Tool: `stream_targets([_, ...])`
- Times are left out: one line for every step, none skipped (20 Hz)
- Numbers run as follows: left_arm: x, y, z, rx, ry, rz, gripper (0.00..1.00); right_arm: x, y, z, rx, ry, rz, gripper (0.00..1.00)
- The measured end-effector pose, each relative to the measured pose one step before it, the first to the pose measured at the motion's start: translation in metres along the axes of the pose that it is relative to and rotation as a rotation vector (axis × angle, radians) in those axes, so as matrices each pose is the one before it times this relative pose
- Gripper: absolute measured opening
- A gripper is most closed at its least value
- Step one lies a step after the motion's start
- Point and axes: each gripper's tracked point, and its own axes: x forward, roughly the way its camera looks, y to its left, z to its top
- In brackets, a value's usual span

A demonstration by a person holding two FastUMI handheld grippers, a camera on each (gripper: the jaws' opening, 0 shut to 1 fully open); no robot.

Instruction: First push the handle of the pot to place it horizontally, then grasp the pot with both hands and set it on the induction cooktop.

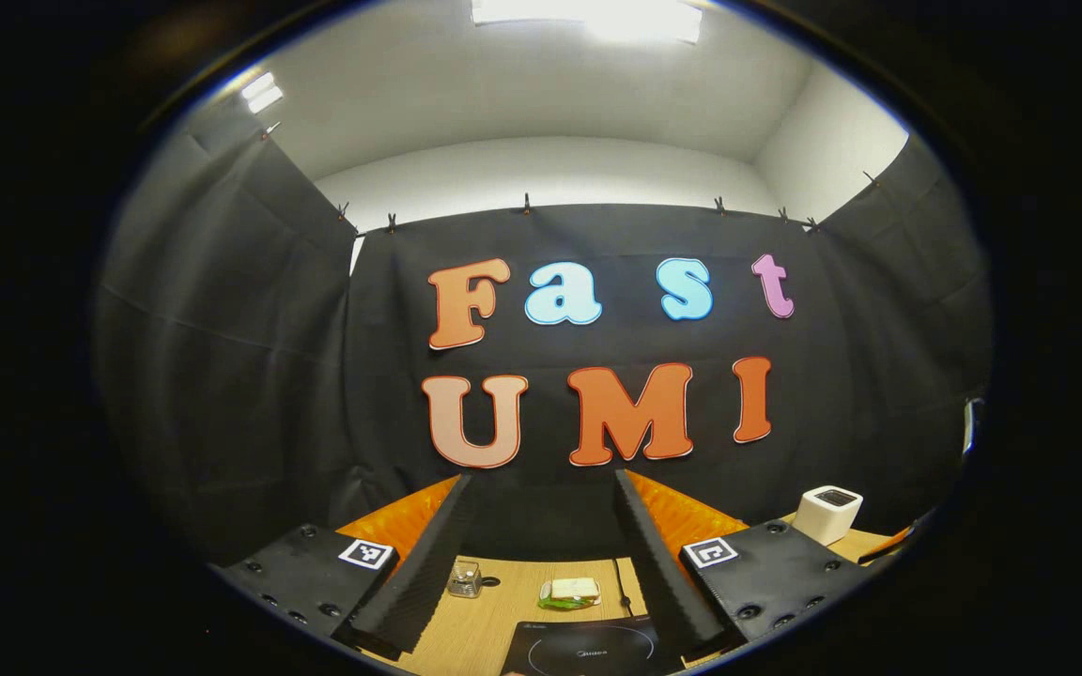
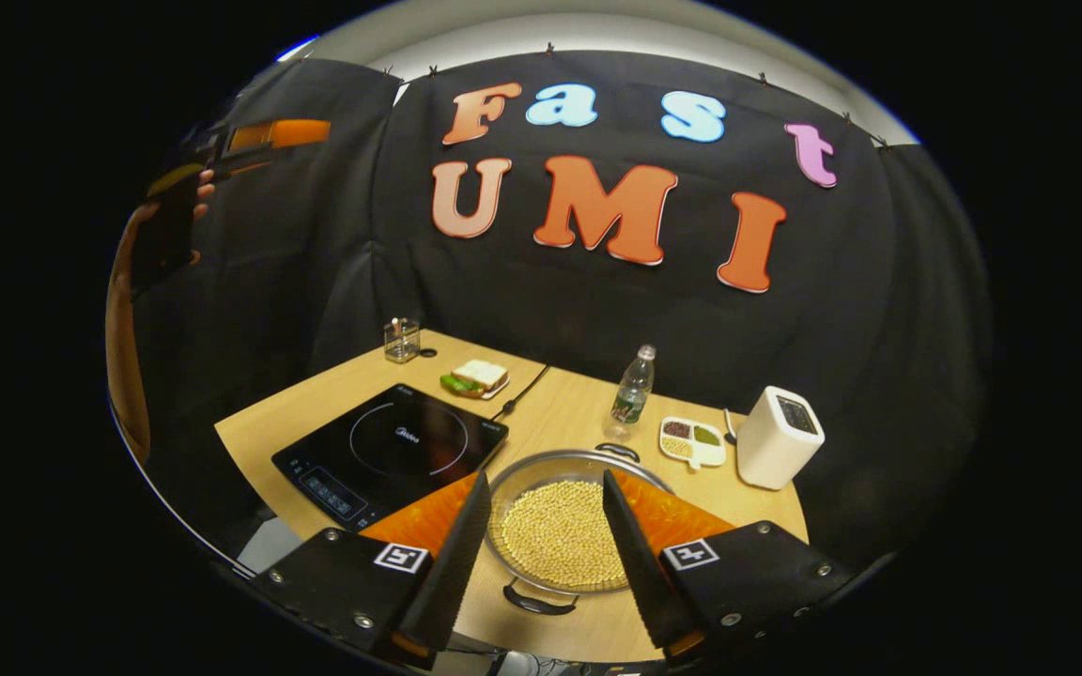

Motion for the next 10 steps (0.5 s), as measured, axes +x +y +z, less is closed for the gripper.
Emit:
stream_targets([0.00125,0.00141,-0.00221,0.00414,0.00562,0.00237,0.96,0.00610,0.00665,-0.01155,0.01402,0.04080,0.02052,0.70])
stream_targets([0.00090,0.00092,-0.00263,0.00285,0.00493,0.00324,0.96,0.00527,0.00706,-0.01156,0.02150,0.04024,0.02578,0.63])
stream_targets([0.00036,0.00106,-0.00249,0.00016,0.00392,0.00130,0.96,0.00737,0.00727,-0.01070,0.02720,0.03950,0.02972,0.60])
stream_targets([0.00109,0.00076,-0.00217,-0.00067,0.00433,0.00095,0.94,0.00632,0.00480,-0.01018,0.02807,0.03975,0.02720,0.57])
stream_targets([0.00123,0.00027,-0.00281,-0.00157,0.00448,0.00021,0.96,0.00604,0.00448,-0.01064,0.02384,0.03999,0.01915,0.47])
stream_targets([-0.00020,0.00040,-0.00203,-0.00022,0.00394,-0.00096,0.94,0.00472,0.00314,-0.00921,0.01930,0.03650,0.01614,0.48])
stream_targets([0.00002,-0.00010,-0.00215,0.00098,0.00216,0.00074,0.94,0.00077,0.00368,-0.00870,0.01787,0.03410,0.01386,0.35])
stream_targets([0.00074,0.00083,-0.00105,0.00237,0.00216,0.00008,0.96,0.00267,0.00203,-0.00702,0.01659,0.03133,0.01258,0.29])
stream_targets([0.00025,0.00047,-0.00140,0.00272,0.00202,0.00078,0.94,0.00346,0.00142,-0.00712,0.01391,0.03208,0.01306,0.20])
stream_targets([0.00136,-0.00056,-0.00195,-0.00015,0.00303,-0.00111,0.94,0.00425,0.00114,-0.00608,0.01446,0.02784,0.01094,0.16])
